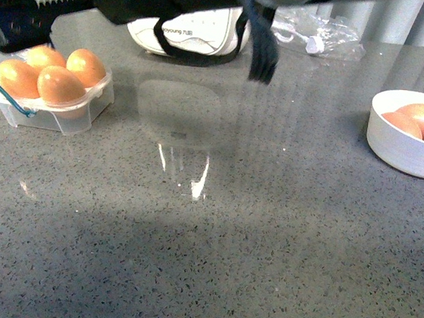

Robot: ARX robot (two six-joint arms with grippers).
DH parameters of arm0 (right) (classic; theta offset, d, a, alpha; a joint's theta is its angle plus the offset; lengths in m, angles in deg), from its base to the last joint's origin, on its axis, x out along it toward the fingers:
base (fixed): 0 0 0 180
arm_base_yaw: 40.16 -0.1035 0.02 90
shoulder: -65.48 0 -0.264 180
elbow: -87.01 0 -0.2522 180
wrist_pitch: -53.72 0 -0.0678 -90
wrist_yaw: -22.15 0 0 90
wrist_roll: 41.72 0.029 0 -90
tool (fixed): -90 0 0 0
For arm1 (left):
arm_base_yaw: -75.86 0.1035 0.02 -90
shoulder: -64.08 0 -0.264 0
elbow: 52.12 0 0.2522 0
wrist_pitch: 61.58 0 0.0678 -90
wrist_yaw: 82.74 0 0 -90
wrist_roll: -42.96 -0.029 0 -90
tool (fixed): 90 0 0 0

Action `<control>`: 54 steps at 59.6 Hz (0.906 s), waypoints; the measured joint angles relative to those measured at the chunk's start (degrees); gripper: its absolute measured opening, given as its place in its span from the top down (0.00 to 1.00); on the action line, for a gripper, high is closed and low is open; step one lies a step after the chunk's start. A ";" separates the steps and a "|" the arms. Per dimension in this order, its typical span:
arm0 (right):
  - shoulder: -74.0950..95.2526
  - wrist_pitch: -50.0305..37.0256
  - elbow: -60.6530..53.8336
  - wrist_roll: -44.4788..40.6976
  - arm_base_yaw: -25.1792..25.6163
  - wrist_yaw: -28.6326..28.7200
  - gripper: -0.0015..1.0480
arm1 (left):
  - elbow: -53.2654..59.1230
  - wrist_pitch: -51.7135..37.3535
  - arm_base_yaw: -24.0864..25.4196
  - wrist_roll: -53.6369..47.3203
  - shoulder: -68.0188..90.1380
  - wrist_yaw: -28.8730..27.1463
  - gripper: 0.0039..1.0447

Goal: Put egg into box

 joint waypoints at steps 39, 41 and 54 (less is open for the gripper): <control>-30.36 -7.13 -27.06 -7.48 24.81 -13.73 0.07 | 0.00 0.00 0.00 0.02 0.00 0.00 0.06; -31.91 -7.32 -28.63 -7.67 26.38 -13.70 0.07 | 0.00 0.00 0.00 0.02 0.00 0.00 0.06; -39.21 -7.41 -32.63 -7.37 33.92 -13.64 0.07 | 0.00 0.00 0.00 0.00 0.00 0.00 0.06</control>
